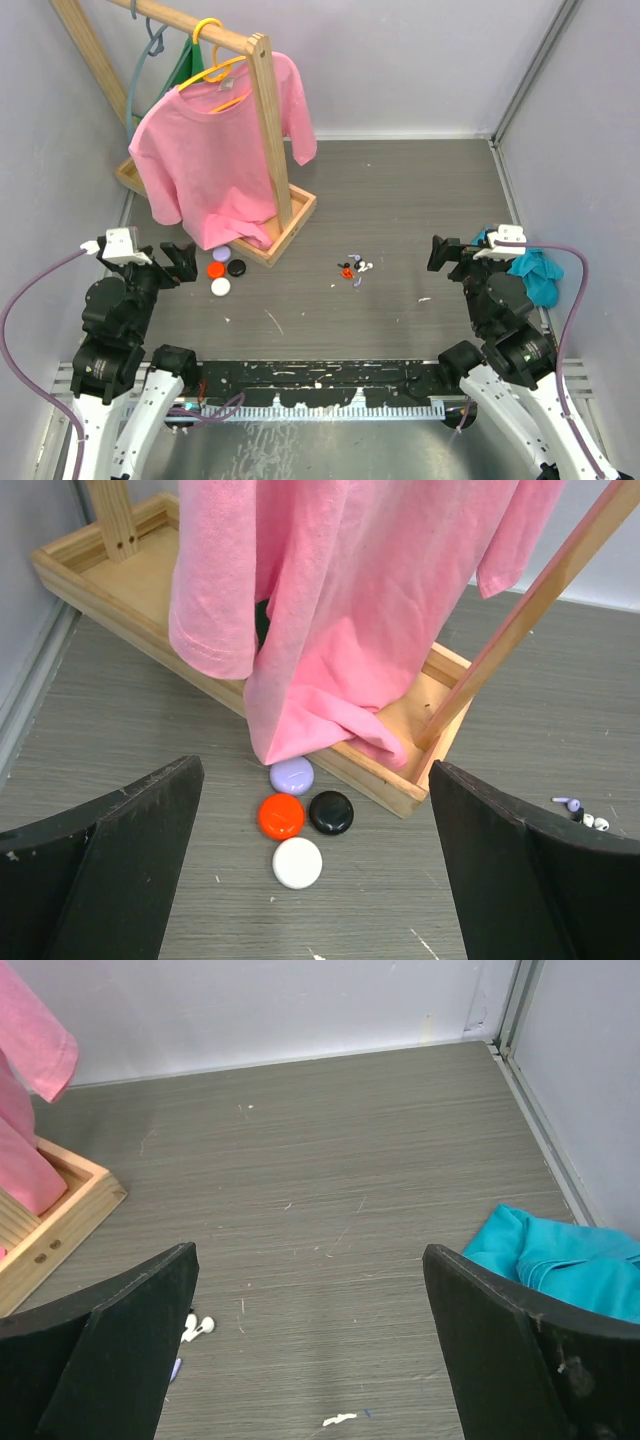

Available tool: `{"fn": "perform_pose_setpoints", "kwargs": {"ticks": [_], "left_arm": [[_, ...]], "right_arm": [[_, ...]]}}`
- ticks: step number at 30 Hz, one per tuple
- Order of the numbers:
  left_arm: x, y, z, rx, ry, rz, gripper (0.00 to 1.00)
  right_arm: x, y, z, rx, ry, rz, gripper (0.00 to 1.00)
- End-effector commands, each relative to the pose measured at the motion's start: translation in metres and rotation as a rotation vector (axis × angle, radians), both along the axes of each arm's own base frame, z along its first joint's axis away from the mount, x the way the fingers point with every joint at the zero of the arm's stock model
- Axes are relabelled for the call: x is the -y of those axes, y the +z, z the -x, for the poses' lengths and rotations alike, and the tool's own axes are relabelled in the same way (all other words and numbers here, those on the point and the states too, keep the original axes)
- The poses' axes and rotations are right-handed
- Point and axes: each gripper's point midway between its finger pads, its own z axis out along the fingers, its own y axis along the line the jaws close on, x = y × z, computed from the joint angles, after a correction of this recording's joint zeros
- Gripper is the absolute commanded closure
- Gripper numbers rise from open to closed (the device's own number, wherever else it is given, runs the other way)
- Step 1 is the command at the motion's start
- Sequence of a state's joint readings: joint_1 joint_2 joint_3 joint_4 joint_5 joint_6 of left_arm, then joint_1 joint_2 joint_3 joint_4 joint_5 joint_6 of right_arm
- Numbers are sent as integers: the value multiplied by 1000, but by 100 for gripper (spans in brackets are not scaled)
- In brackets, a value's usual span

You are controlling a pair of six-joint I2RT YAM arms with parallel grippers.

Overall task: Insert the wireless bluetooth earbuds into the charging case
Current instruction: Pick up the charging case at the center of the board.

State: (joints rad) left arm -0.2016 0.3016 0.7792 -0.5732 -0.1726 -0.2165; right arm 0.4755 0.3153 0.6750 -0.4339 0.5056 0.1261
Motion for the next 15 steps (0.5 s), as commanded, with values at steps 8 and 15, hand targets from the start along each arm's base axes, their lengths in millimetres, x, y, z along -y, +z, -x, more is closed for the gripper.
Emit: {"fn": "perform_pose_setpoints", "kwargs": {"ticks": [8,15], "left_arm": [[-10,6,-6,20,94,92,2],[-10,-11,-11,-121,139,136,2]], "right_arm": [[1,22,1,69,-3,-39,0],[-1,22,2,71,12,-50,0]]}}
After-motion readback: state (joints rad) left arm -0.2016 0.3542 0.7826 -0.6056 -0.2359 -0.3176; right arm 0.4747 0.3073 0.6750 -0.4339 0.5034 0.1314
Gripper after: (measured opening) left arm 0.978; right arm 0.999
